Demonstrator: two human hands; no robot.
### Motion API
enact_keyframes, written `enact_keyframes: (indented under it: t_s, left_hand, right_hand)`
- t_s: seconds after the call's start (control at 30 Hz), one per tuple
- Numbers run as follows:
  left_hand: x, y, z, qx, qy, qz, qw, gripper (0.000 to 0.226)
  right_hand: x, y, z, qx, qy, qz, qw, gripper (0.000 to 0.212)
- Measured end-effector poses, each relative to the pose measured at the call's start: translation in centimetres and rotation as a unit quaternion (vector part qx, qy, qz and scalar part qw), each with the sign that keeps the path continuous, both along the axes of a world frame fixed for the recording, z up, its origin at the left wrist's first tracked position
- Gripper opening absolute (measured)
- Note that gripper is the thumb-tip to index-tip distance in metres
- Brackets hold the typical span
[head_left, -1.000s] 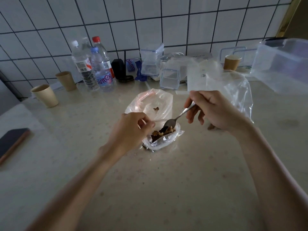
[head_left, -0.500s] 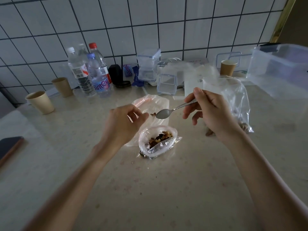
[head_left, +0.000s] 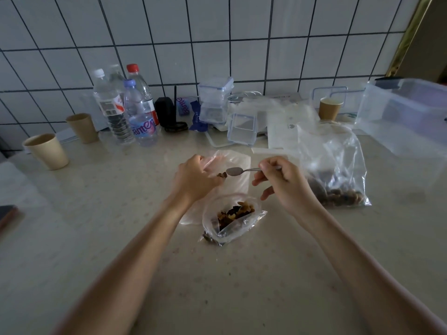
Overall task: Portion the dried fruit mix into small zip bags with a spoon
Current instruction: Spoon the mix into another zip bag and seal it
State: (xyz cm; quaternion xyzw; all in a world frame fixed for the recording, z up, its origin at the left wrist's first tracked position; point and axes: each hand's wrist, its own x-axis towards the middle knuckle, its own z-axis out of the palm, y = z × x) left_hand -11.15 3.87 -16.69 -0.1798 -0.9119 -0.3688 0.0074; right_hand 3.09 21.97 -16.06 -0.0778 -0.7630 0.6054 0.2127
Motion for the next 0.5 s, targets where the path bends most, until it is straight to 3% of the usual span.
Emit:
enact_keyframes:
  t_s: [0.3, 0.4, 0.5]
  left_hand:
    - [-1.2, -0.3, -0.7, 0.026, -0.043, -0.02, 0.999, 0.017]
    - [-0.9, -0.3, -0.9, 0.038, -0.044, -0.017, 0.998, 0.013]
    - [-0.6, -0.4, -0.8, 0.06, -0.042, -0.021, 0.997, 0.012]
  right_hand:
    - [-0.9, -0.9, -0.7, 0.277, 0.032, -0.024, 0.96, 0.022]
    - [-0.9, -1.1, -0.9, 0.284, 0.011, -0.02, 0.959, 0.024]
    - [-1.1, -1.2, -1.0, 0.222, 0.001, -0.036, 0.974, 0.022]
